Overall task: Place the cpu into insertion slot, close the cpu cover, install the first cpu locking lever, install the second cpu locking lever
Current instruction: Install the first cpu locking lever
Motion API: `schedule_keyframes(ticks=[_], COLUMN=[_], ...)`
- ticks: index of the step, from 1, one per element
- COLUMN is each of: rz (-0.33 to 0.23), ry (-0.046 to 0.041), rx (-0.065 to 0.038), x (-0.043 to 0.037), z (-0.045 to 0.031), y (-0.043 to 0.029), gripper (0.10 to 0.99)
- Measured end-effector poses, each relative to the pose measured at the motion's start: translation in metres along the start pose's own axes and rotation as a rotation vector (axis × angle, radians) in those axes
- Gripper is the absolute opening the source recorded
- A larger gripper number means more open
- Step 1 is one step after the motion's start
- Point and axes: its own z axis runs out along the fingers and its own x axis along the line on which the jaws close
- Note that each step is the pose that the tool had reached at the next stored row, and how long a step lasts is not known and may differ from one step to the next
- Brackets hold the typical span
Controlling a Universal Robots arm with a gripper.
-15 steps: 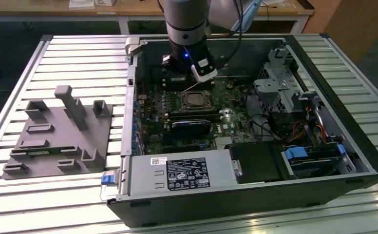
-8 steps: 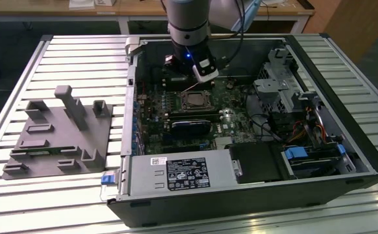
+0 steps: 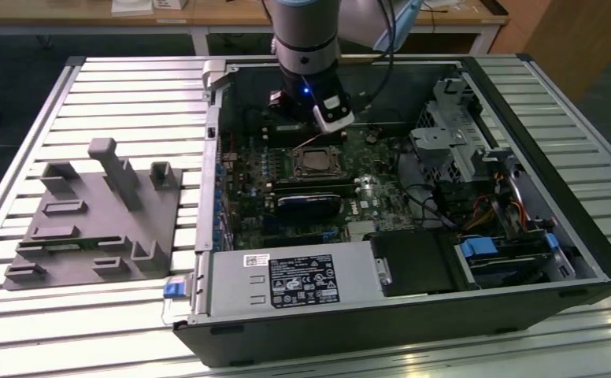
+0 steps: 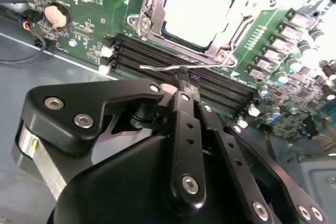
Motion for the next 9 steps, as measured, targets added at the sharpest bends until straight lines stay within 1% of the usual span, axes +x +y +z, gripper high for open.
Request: schedule_keyframes(ticks=[5,9], rz=[0.002,0.003], ry=[-0.0012,-0.0026], rx=[0.004,0.010], x=[-0.0020,-0.0052], z=[0.0073,0.0120], y=[0.0021,0.0039], gripper=[0.106,0.106])
